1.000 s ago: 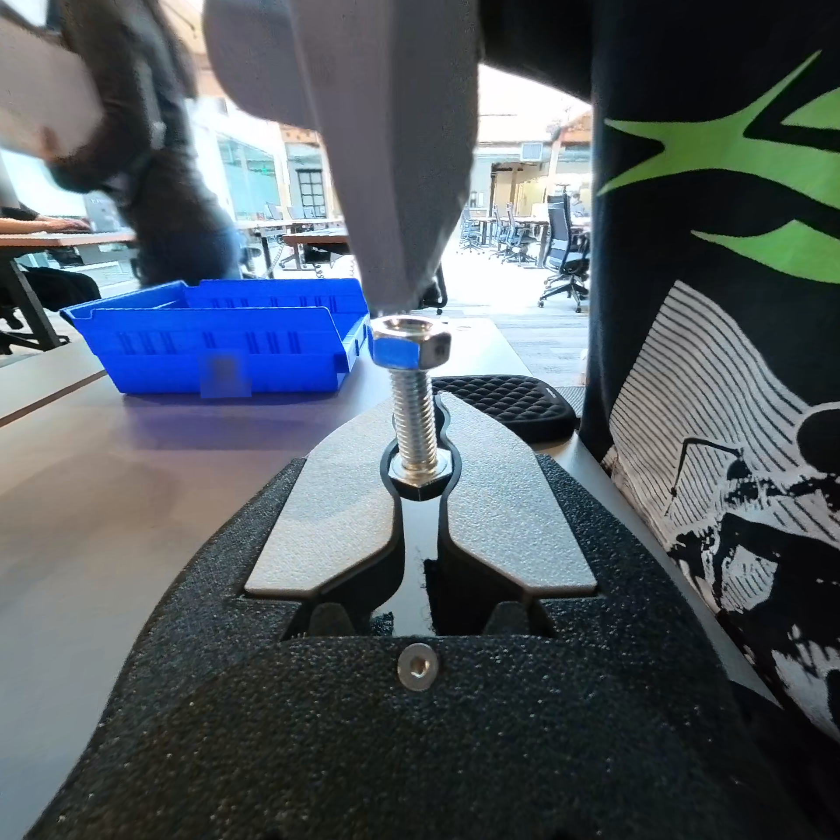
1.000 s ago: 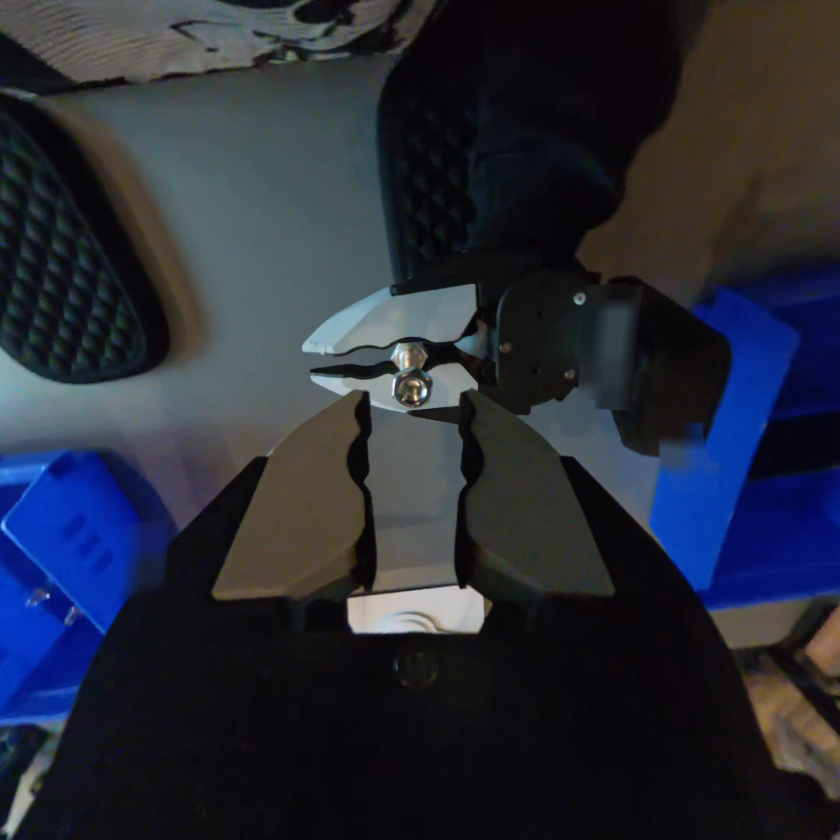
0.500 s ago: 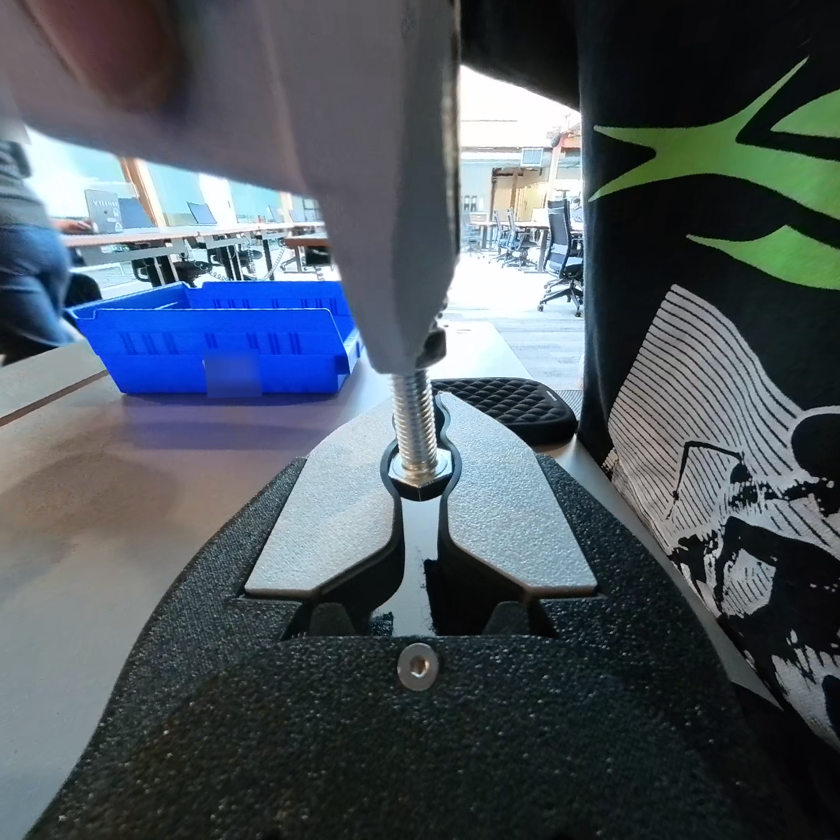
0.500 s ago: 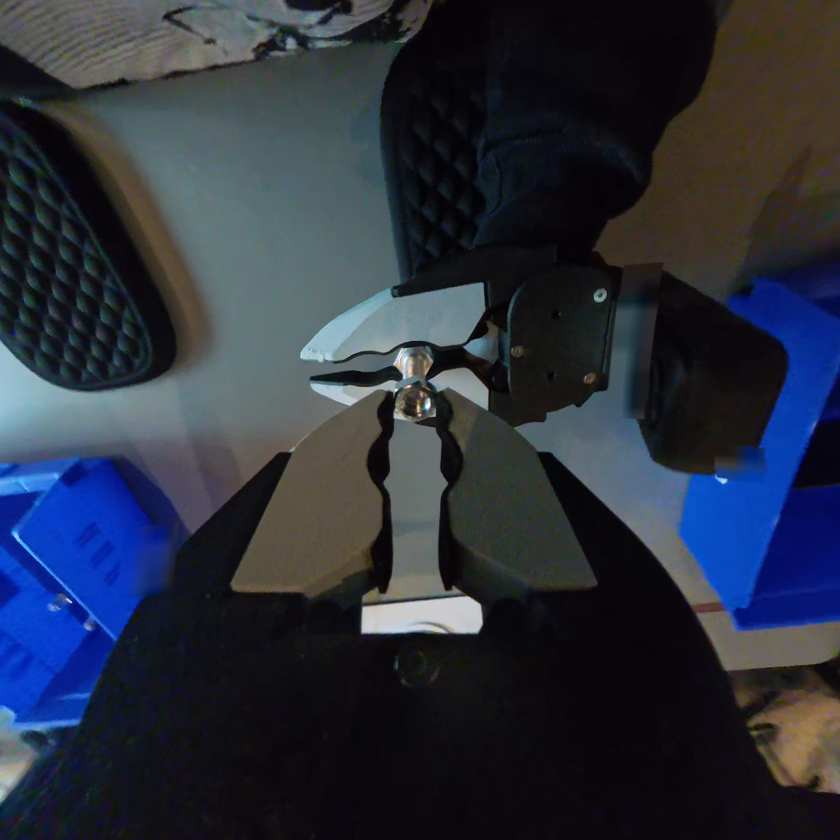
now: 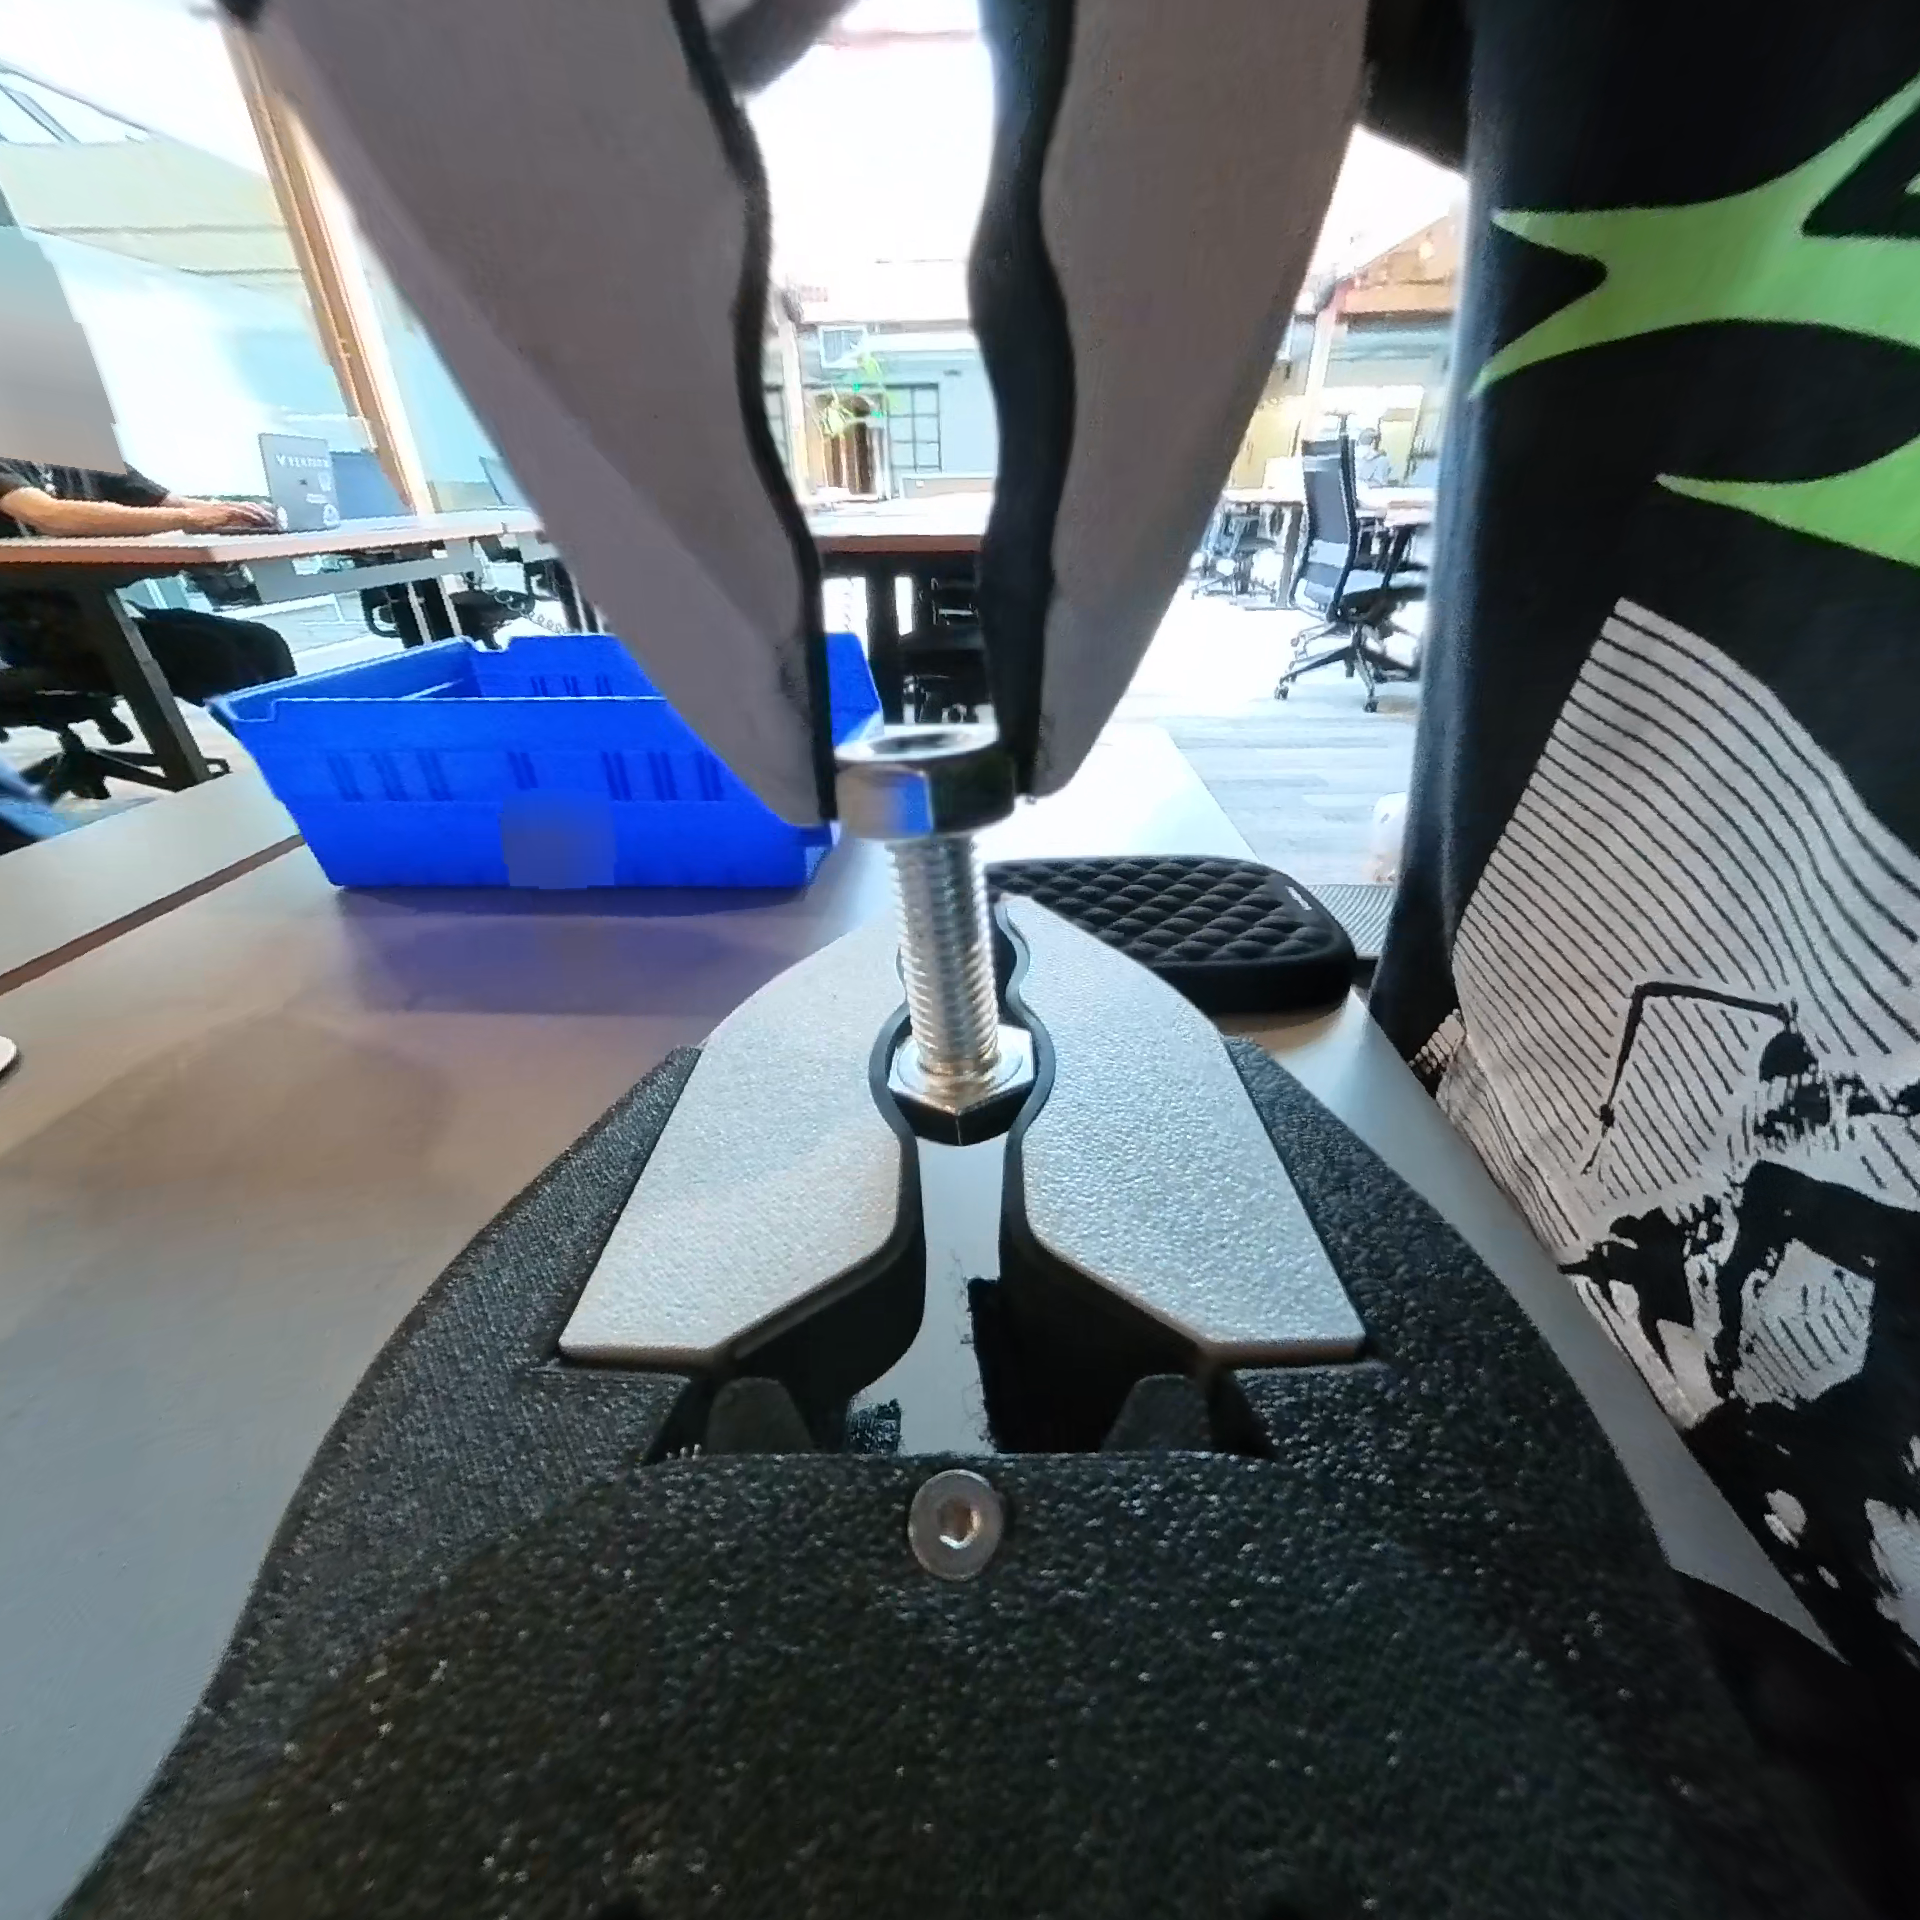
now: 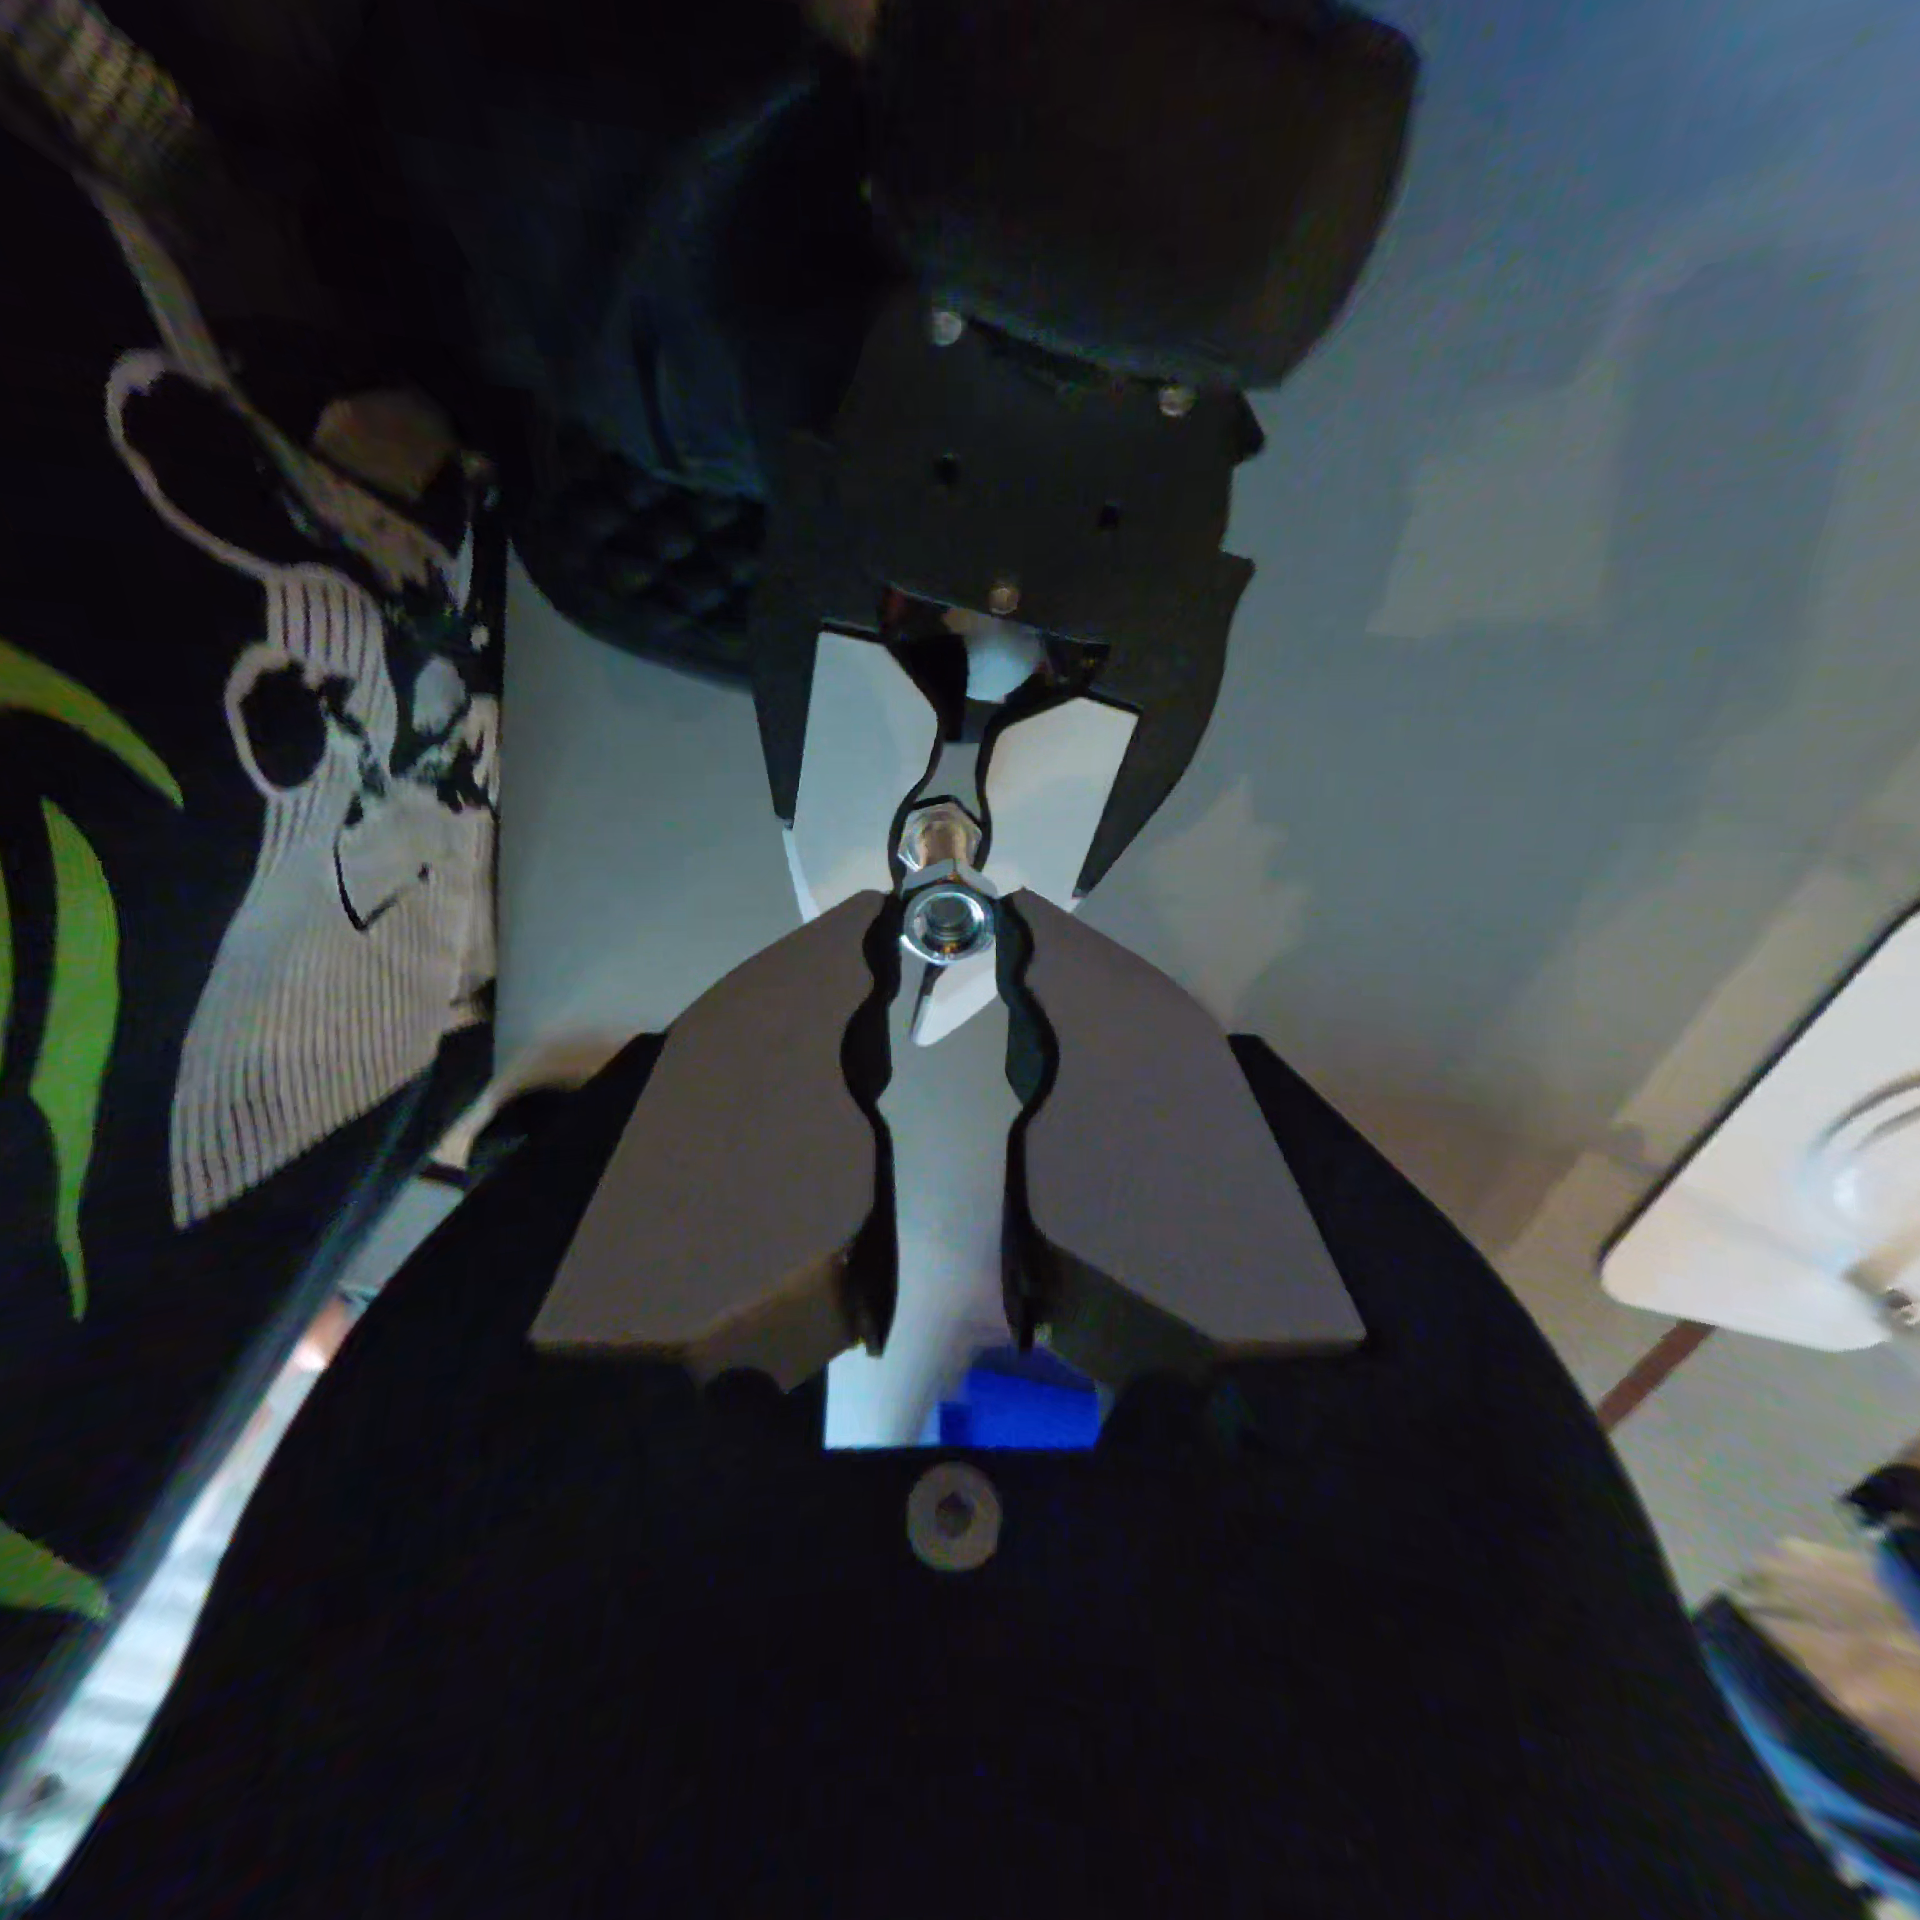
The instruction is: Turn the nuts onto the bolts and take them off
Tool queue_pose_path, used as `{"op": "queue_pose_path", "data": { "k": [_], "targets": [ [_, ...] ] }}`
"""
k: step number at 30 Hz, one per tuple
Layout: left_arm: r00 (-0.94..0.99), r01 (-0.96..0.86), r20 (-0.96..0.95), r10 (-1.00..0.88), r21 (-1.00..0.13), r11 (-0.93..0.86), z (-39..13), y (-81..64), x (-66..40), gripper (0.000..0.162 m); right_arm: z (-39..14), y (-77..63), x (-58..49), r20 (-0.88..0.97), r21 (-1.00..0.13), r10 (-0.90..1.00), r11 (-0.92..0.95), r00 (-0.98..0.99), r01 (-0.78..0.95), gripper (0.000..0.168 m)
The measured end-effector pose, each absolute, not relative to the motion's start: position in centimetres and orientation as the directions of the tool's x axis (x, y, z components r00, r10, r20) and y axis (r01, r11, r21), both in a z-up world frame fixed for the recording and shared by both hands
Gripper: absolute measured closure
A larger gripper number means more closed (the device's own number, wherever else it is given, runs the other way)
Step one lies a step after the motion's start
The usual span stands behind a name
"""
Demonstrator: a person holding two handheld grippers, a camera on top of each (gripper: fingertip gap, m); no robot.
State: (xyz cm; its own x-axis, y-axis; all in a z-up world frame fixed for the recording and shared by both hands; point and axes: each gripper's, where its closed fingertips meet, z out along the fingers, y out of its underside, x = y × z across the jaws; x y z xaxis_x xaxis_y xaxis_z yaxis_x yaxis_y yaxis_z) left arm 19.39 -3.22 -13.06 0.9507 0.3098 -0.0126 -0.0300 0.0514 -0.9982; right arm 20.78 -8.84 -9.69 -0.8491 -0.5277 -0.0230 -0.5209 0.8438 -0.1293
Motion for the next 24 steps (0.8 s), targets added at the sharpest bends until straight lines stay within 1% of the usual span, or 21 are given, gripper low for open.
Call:
{"op": "queue_pose_path", "data": {
  "k": [2, 8, 12, 14, 17, 20, 21, 23, 24],
  "targets": [
    [0.951, -0.029, -0.01, 0.31, -0.998, 0.057, -12.99, -3.27, 19.36, 0.152, -9.66, -8.89, 20.76, -0.011, -0.143, -0.496, 0.86, -0.868, -0.489, 0.151],
    [0.953, -0.034, -0.016, 0.304, -0.998, 0.054, -12.97, -3.2, 19.49, 0.152, -9.67, -8.9, 20.87, 0.008, -0.134, -0.532, 0.838, -0.847, -0.528, 0.151],
    [0.954, -0.03, -0.018, 0.299, -0.999, 0.036, -13.22, -2.99, 19.5, 0.152, -9.83, -8.63, 20.77, 0.031, -0.047, -0.645, 0.762, -0.763, -0.646, 0.151],
    [0.951, -0.028, -0.015, 0.308, -0.999, 0.04, -13.18, -3.08, 19.39, 0.152, -9.83, -8.81, 20.74, 0.025, -0.03, -0.626, 0.779, -0.779, -0.627, 0.151],
    [0.947, -0.019, -0.001, 0.32, -0.998, 0.055, -13.03, -3.32, 19.16, 0.152, -9.78, -9.04, 20.55, 0.016, -0.037, -0.559, 0.828, -0.829, -0.559, 0.151],
    [0.95, -0.021, -0.005, 0.312, -0.999, 0.048, -13.09, -3.19, 19.26, 0.152, -9.82, -8.83, 20.6, 0.02, -0.033, -0.541, 0.84, -0.841, -0.541, 0.151],
    [0.951, -0.024, -0.006, 0.308, -0.998, 0.053, -13.0, -3.2, 19.33, 0.152, -9.83, -8.88, 20.62, 0.027, -0.035, -0.541, 0.84, -0.841, -0.541, 0.15],
    [0.951, -0.024, 0.0, 0.308, -0.997, 0.076, -12.69, -3.43, 19.36, 0.152, -10.07, -8.81, 20.71, 0.029, -0.034, -0.534, 0.845, -0.845, -0.534, 0.131],
    [0.951, -0.024, 0.003, 0.308, -0.996, 0.085, -12.58, -3.53, 19.36, 0.152, -10.12, -8.7, 20.84, 0.021, -0.035, -0.537, 0.843, -0.843, -0.538, 0.128]
  ]
}}
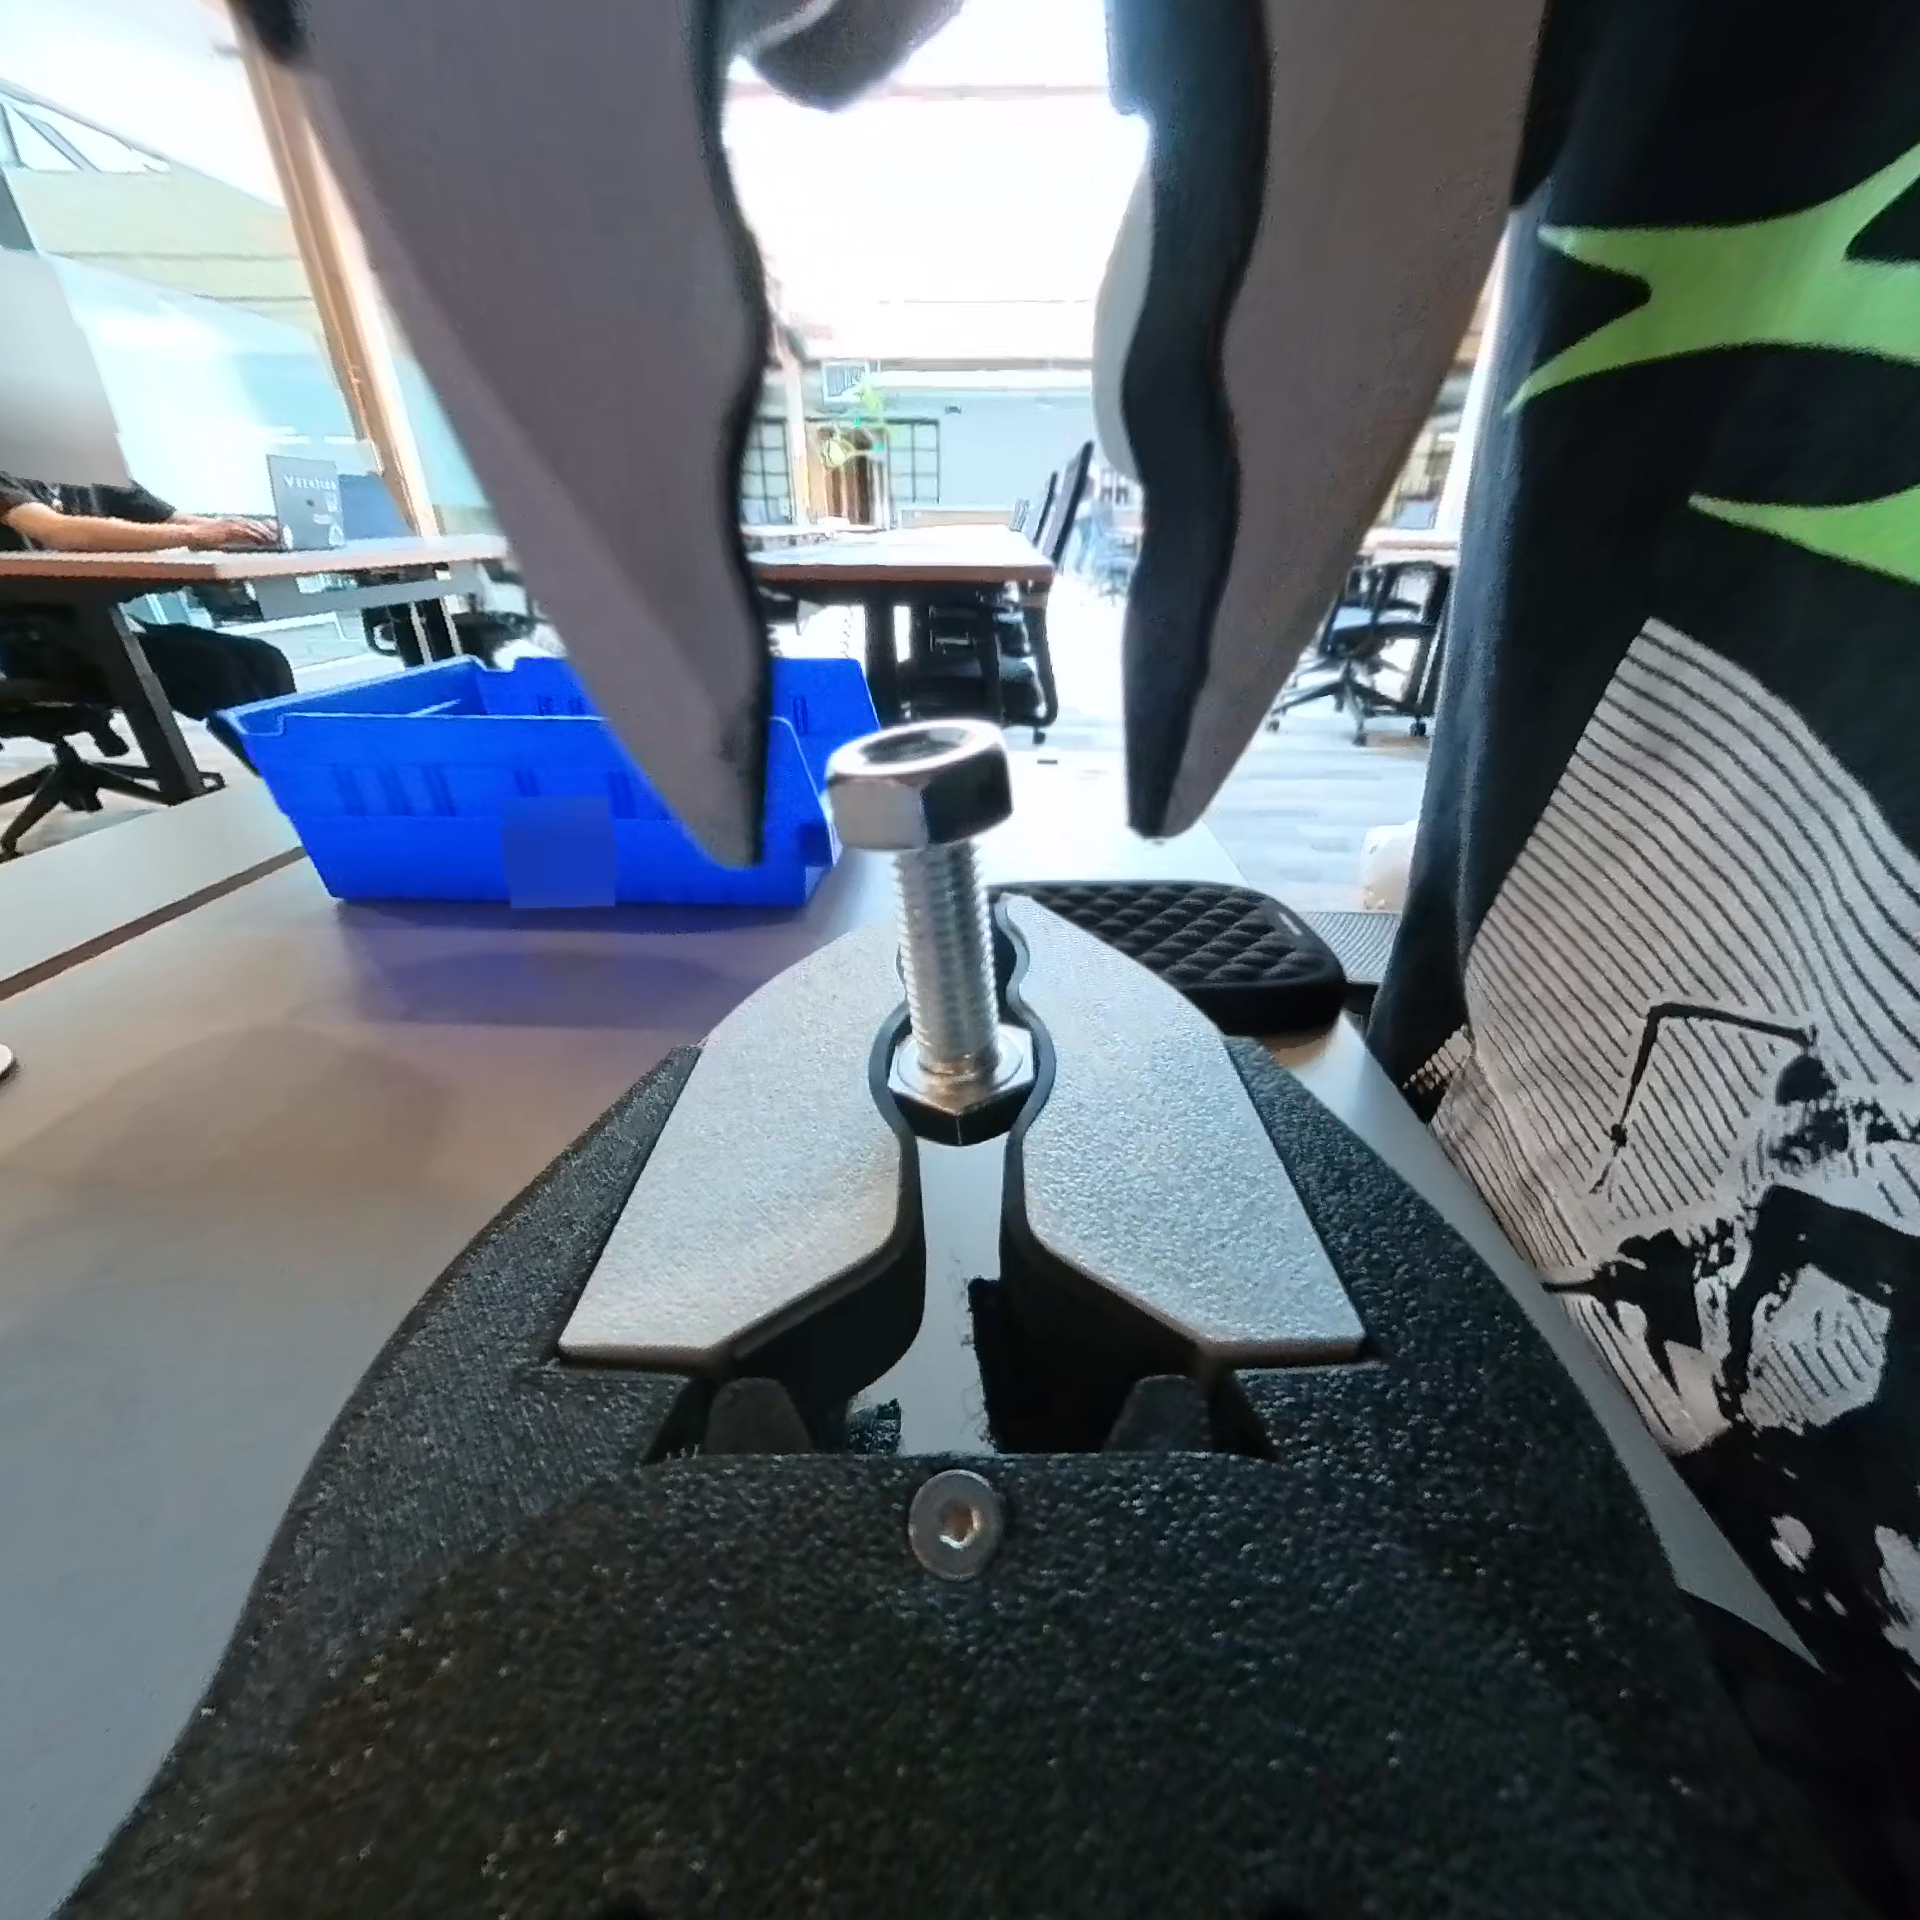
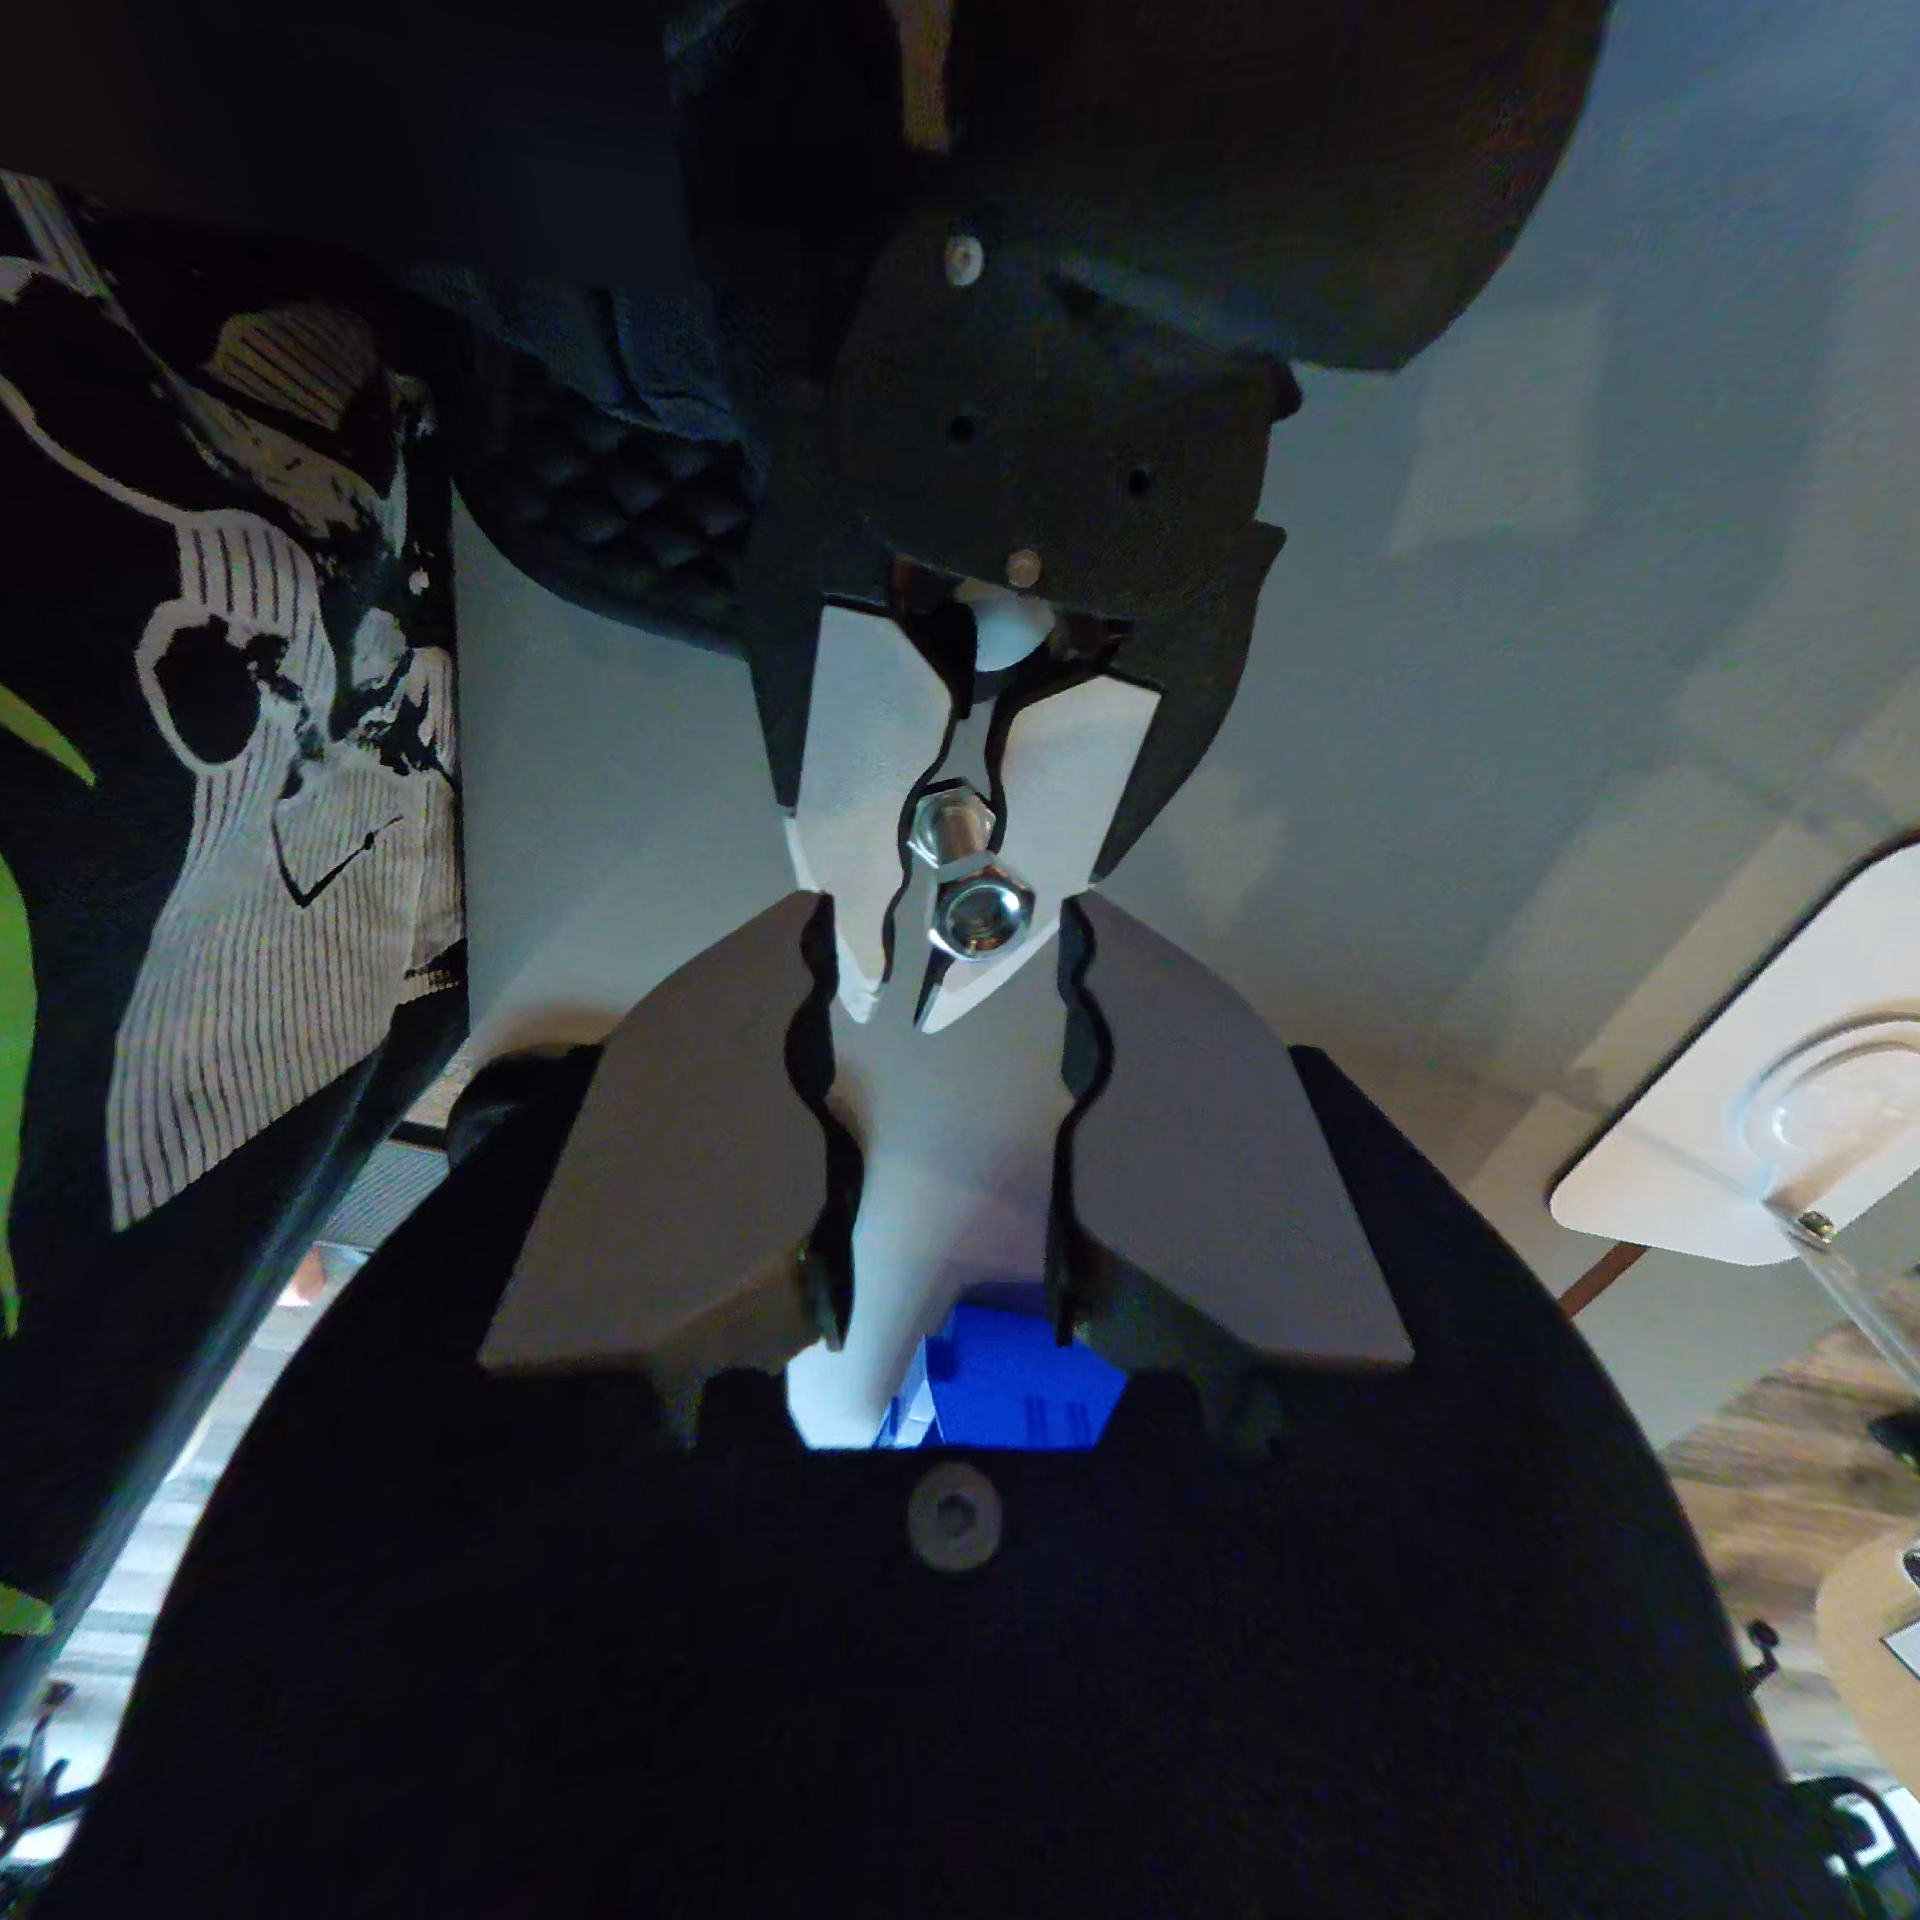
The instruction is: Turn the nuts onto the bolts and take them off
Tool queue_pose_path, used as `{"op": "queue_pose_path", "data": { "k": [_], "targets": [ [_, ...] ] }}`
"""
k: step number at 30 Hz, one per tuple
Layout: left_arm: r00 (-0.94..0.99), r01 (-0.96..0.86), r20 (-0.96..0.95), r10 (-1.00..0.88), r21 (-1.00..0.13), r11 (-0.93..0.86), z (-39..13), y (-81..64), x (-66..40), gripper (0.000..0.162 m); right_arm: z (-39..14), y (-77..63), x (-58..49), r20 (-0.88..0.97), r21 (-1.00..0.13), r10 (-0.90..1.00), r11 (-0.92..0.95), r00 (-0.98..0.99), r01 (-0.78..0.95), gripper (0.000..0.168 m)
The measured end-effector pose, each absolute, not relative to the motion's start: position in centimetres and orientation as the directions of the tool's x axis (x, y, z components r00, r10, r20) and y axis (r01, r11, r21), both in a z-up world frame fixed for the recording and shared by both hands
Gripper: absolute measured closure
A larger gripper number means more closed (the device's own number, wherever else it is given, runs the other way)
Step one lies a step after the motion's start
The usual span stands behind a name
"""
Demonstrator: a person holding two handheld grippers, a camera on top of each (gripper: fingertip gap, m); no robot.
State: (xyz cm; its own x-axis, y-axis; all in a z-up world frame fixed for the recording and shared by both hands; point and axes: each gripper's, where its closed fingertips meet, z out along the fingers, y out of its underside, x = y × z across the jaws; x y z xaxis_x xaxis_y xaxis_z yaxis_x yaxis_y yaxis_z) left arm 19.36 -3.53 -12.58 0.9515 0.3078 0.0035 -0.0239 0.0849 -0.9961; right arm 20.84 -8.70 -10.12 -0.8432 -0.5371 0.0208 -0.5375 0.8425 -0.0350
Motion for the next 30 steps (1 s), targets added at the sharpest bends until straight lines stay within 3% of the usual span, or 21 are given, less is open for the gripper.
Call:
{"op": "queue_pose_path", "data": {
  "k": [4, 7, 9, 11, 18, 24, 30],
  "targets": [
    [0.955, -0.028, -0.004, 0.297, -0.996, 0.079, -12.6, -3.4, 19.5, 0.152, -8.8, -9.1, 21.1, 0.039, -0.081, -0.68, 0.728, -0.732, -0.681, 0.126],
    [0.961, -0.029, -0.006, 0.277, -0.997, 0.077, -12.6, -3.3, 19.8, 0.152, -7.1, -8.9, 21.0, 0.062, -0.061, -0.94, 0.333, -0.337, -0.941, 0.123],
    [0.965, -0.034, -0.015, 0.263, -0.997, 0.068, -12.7, -3.2, 20.0, 0.152, -6.7, -8.9, 21.6, 0.066, -0.097, -0.996, 0.059, -0.066, -0.993, 0.125],
    [0.968, -0.04, -0.025, 0.251, -0.998, 0.056, -12.8, -3.0, 20.2, 0.152, -7.1, -9.0, 21.6, 0.045, -0.116, -0.997, -0.073, 0.068, -0.991, 0.135],
    [0.97, -0.029, -0.01, 0.244, -0.997, 0.071, -12.7, -3.1, 20.2, 0.152, -9.0, -8.5, 21.3, -0.048, -0.124, -0.982, -0.173, 0.18, -0.977, 0.136],
    [0.97, -0.032, -0.018, 0.241, -0.998, 0.056, -12.9, -3.0, 20.2, 0.152, -9.6, -8.6, 21.4, -0.025, -0.124, -0.981, -0.189, 0.194, -0.974, 0.15],
    [0.966, -0.026, -0.009, 0.257, -0.998, 0.065, -12.8, -3.1, 20.0, 0.152, -9.6, -8.9, 21.1, -0.021, -0.078, -0.999, 0.038, -0.037, -0.996, 0.151]
  ]
}}
